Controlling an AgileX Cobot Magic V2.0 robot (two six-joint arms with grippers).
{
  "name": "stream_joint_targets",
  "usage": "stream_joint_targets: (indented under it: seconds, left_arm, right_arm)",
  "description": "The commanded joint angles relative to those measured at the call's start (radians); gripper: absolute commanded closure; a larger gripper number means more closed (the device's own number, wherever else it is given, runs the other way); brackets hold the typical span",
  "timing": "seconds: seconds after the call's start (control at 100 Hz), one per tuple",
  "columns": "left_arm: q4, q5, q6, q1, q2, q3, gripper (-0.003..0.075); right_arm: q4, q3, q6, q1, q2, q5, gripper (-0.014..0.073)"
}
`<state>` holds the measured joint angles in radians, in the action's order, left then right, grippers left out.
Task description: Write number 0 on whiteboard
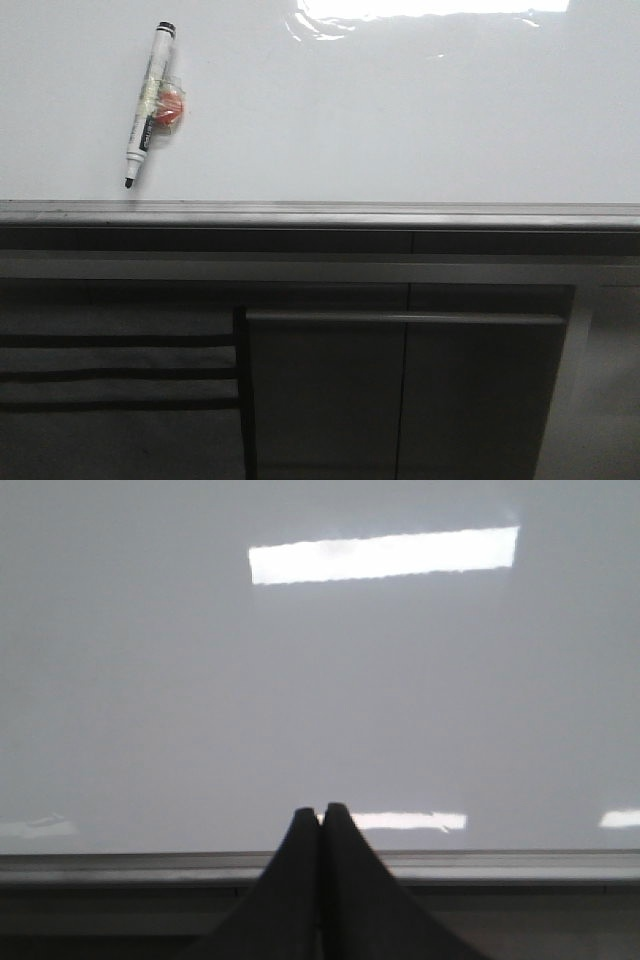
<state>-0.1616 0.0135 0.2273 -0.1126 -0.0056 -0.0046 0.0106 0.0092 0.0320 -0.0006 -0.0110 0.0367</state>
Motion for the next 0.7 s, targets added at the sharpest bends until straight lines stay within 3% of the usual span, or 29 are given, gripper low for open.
stream_joint_targets:
  seconds: [0.0, 0.3, 0.5, 0.69]
  left_arm:
    - [-0.013, -0.084, -0.003, -0.008, -0.024, 0.022, 0.0741]
    - [-0.147, -0.052, -0.007, -0.008, -0.024, -0.034, 0.0741]
    - [-0.133, 0.181, -0.007, -0.008, 0.029, -0.233, 0.0741]
    - [-0.070, 0.351, -0.007, -0.008, 0.167, -0.457, 0.0741]
  right_arm:
    - [0.007, -0.011, -0.005, -0.006, -0.018, 0.013, 0.0666]
    - [0.005, -0.199, -0.006, -0.004, 0.022, -0.257, 0.0666]
    - [0.005, -0.457, -0.128, 0.026, 0.167, -0.551, 0.0666]
    - [-0.003, -0.690, -0.146, 0.026, 0.341, -0.698, 0.0666]
